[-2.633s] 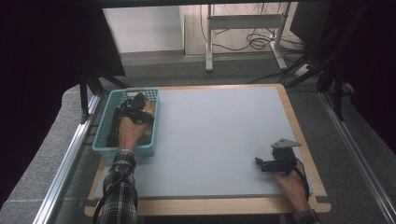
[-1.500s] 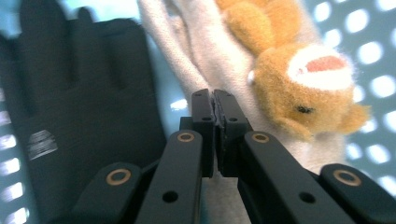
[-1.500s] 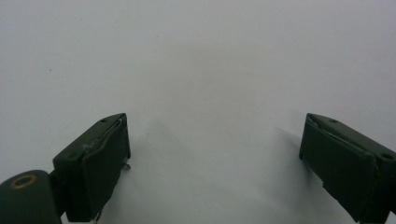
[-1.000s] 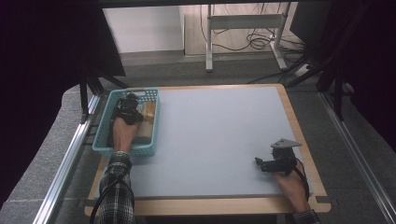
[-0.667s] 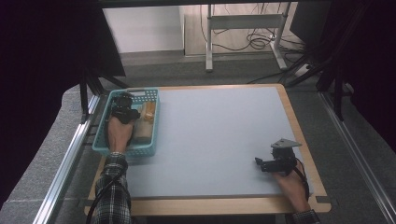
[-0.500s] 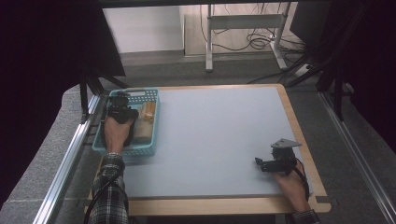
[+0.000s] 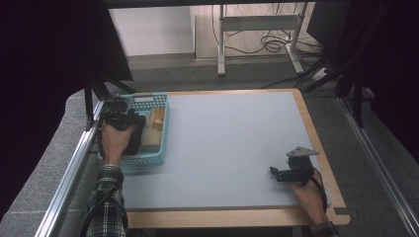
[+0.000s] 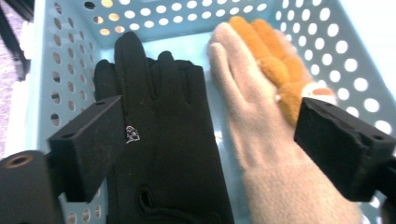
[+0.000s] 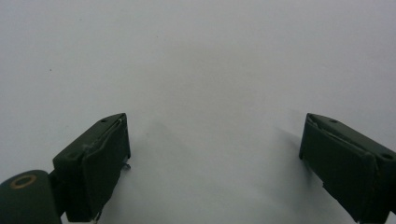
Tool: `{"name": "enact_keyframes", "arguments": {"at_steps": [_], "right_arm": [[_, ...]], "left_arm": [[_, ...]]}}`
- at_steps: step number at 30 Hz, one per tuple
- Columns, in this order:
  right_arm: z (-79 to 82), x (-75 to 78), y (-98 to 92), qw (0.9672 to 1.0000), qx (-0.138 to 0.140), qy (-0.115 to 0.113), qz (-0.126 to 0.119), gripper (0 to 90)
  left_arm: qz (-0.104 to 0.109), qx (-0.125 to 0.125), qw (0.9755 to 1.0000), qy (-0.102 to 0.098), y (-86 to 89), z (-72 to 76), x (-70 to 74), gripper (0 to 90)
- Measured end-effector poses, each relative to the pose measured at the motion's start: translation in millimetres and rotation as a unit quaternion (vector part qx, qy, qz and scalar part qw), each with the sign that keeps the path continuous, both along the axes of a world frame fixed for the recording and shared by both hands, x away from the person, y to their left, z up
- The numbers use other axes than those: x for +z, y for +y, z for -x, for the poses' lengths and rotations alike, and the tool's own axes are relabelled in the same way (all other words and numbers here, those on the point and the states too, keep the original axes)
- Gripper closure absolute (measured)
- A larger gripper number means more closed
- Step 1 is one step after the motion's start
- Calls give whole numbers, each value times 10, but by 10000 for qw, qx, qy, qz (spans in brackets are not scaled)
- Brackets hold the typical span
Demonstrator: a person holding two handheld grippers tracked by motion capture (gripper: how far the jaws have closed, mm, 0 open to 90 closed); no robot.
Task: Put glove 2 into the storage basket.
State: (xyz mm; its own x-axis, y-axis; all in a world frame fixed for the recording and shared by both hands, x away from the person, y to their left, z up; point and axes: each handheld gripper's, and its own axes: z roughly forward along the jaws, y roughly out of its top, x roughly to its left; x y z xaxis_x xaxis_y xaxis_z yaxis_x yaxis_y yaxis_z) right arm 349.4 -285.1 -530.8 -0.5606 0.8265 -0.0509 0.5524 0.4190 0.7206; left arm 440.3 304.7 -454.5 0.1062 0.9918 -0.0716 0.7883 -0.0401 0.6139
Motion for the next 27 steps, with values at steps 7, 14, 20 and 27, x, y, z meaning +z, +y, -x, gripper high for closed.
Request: {"name": "enact_keyframes", "arguments": {"at_steps": [7, 14, 20, 27], "right_arm": [[0, 0, 0, 10000, 1, 0, 0, 80], [-1, 1, 1, 10000, 0, 0, 1, 80], [-1, 1, 1, 10000, 0, 1, 1, 80], [-1, 2, 1, 10000, 0, 2, 3, 80]], "left_arm": [[266, -187, 9993, -174, 13, 83, 50, 26], [133, -452, 9985, -285, -54, 155, 89, 8], [2, -640, 9973, -352, -168, 197, 126, 0], [29, -870, 9950, -480, -315, 242, 196, 0]]}}
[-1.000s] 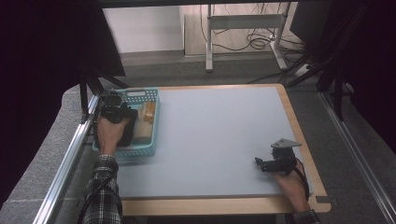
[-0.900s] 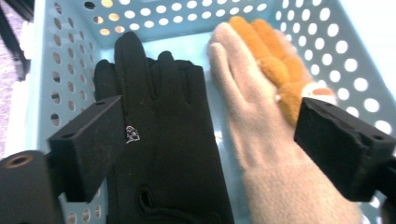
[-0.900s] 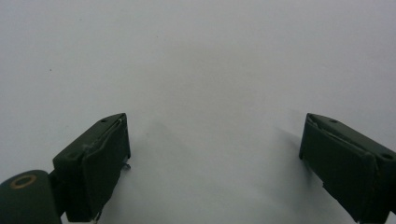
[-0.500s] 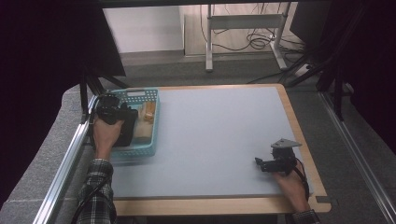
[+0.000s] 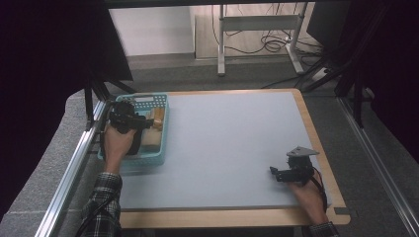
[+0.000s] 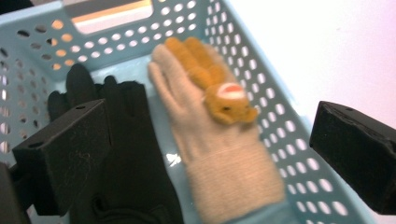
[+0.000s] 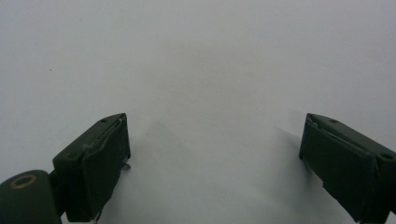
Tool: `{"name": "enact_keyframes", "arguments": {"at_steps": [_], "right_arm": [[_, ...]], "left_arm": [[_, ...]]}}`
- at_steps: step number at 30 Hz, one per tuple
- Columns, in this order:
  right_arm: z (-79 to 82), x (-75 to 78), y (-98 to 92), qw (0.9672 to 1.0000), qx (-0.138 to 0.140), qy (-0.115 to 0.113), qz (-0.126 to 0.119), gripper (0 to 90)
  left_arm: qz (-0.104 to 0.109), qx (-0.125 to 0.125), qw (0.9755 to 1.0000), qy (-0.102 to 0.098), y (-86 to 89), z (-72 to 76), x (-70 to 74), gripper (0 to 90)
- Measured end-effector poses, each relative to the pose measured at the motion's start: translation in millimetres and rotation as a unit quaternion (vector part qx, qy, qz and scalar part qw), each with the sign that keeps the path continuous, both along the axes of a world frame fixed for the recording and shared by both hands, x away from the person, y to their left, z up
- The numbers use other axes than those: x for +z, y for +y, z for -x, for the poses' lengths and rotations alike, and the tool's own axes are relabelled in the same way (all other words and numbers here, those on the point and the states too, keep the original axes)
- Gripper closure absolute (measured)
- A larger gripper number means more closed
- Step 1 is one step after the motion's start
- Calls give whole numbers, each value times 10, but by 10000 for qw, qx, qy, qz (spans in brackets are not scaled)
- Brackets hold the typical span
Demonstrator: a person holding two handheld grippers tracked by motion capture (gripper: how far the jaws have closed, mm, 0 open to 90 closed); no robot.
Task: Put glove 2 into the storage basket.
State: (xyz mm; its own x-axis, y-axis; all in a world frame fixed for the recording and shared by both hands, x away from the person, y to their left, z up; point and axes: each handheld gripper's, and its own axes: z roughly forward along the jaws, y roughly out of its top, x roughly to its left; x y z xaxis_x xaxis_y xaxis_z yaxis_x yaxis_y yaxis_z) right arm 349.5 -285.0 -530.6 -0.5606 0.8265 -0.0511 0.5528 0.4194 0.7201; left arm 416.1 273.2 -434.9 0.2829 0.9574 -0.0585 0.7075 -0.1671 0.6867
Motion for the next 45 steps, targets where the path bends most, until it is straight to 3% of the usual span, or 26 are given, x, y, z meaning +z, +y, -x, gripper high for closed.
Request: {"name": "enact_keyframes", "arguments": {"at_steps": [9, 14, 23, 35, 45], "right_arm": [[0, 0, 1, 10000, -2, 3, -3, 80], [0, 1, 1, 10000, -3, 3, -4, 80], [0, 1, 1, 10000, -1, 1, 1, 81], [0, 2, 1, 10000, 0, 1, 1, 81], [-1, 2, 2, 10000, 0, -1, -2, 81]], "left_arm": [[45, -376, 9992, -122, -248, 44, 65, 1], [-6, -620, 9979, -172, -426, 72, 85, 2], [82, -950, 9950, -282, -719, 114, 102, 4], [126, -1437, 9890, -324, -1137, 191, 7, 4], [138, -1837, 9822, -362, -1455, 312, -107, 4]]}}
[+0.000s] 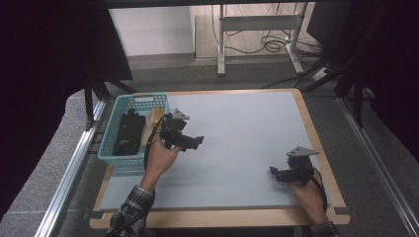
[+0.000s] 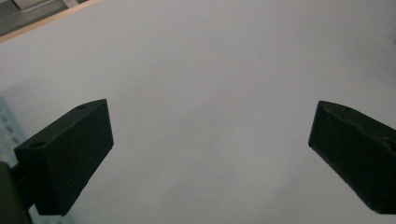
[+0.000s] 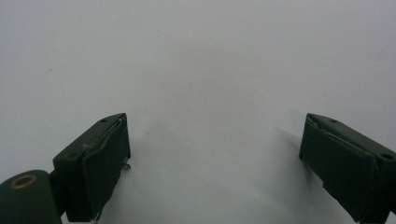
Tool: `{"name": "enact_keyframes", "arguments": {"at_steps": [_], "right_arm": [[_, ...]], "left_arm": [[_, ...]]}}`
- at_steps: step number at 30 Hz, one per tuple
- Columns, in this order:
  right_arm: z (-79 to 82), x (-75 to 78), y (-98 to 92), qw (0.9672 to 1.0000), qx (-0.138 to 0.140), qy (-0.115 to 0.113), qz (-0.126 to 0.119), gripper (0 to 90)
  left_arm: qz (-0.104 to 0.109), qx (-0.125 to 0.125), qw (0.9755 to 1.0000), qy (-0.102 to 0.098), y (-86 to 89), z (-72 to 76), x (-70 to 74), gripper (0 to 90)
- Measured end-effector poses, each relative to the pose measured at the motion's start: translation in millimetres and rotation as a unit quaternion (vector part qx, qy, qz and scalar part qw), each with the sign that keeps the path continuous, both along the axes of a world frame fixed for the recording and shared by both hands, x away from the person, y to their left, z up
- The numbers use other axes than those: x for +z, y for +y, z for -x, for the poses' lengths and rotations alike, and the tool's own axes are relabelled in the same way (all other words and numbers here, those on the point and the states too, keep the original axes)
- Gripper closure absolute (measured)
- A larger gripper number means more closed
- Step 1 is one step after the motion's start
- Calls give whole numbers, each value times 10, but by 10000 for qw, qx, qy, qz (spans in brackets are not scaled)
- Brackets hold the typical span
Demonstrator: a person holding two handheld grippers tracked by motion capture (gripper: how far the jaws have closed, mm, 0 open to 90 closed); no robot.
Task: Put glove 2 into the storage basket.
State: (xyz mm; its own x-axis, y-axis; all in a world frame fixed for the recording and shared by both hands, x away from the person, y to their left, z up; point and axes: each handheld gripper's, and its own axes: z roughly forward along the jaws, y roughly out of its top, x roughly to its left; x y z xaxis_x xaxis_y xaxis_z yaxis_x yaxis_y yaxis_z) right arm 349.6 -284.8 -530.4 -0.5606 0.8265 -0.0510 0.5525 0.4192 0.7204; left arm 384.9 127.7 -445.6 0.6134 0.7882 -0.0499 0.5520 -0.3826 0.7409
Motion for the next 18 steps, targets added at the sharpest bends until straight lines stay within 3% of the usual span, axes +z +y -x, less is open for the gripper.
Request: {"name": "enact_keyframes", "arguments": {"at_steps": [18], "right_arm": [[-1, 0, 0, 10000, -1, -4, 6, 81]], "left_arm": [[92, -431, 9990, 49, -350, 253, -284, 3]]}}
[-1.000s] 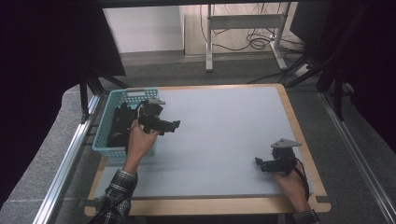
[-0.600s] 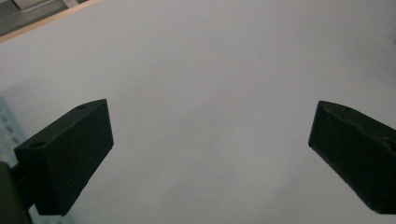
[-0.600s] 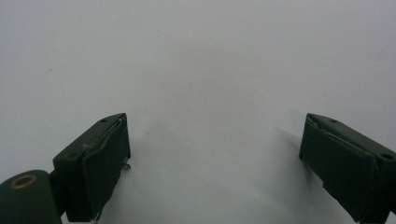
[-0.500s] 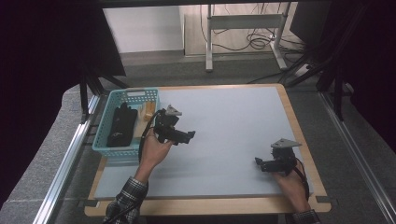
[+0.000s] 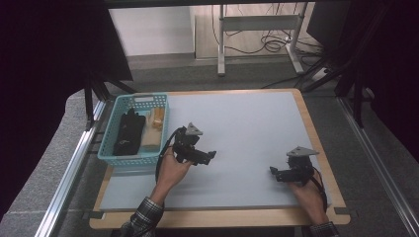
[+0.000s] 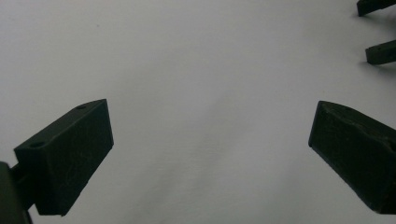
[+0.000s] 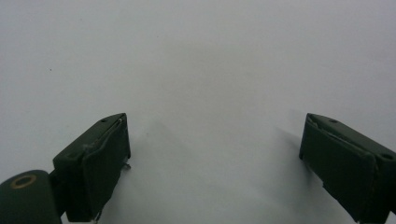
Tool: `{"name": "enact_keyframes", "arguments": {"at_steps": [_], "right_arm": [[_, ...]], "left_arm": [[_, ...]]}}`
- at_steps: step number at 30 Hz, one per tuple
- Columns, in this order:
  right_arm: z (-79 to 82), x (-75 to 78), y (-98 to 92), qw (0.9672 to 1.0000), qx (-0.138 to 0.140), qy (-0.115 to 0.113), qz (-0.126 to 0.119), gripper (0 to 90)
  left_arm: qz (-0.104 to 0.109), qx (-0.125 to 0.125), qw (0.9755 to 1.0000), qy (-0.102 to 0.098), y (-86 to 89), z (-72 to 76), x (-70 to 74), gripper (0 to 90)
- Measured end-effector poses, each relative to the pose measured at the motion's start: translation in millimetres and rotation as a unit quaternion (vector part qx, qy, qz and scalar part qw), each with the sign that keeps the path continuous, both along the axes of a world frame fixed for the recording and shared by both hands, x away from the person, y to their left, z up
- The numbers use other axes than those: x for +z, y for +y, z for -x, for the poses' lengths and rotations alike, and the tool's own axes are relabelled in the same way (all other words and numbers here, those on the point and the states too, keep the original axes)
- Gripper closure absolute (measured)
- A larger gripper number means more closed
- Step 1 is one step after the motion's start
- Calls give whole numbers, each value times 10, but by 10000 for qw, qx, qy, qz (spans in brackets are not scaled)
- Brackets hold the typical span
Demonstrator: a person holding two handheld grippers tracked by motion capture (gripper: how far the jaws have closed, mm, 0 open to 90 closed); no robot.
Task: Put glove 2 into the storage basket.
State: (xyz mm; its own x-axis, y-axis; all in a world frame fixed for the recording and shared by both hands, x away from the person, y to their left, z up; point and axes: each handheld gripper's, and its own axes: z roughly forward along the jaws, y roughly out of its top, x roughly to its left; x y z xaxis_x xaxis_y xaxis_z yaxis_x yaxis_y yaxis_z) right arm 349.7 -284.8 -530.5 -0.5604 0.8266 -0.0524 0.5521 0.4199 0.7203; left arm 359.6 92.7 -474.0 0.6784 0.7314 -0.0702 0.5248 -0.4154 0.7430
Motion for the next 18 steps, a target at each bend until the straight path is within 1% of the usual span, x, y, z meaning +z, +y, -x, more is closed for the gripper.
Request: {"name": "enact_keyframes", "arguments": {"at_steps": [5, 9, 14, 18], "right_arm": [[0, 0, -1, 10000, 2, 1, 3, 81], [0, 1, 0, 10000, 1, 4, -1, 81], [0, 1, 0, 10000, 3, 3, 3, 81], [0, 0, 0, 10000, 4, 2, 4, 81]], "left_arm": [[-62, -76, 9999, -40, -58, 70, -71, 3], [-33, -127, 9999, -29, -90, 121, -121, 3], [-74, -202, 9998, -57, -132, 178, -182, 3], [-60, -247, 9997, -46, -164, 210, -235, 3]]}}
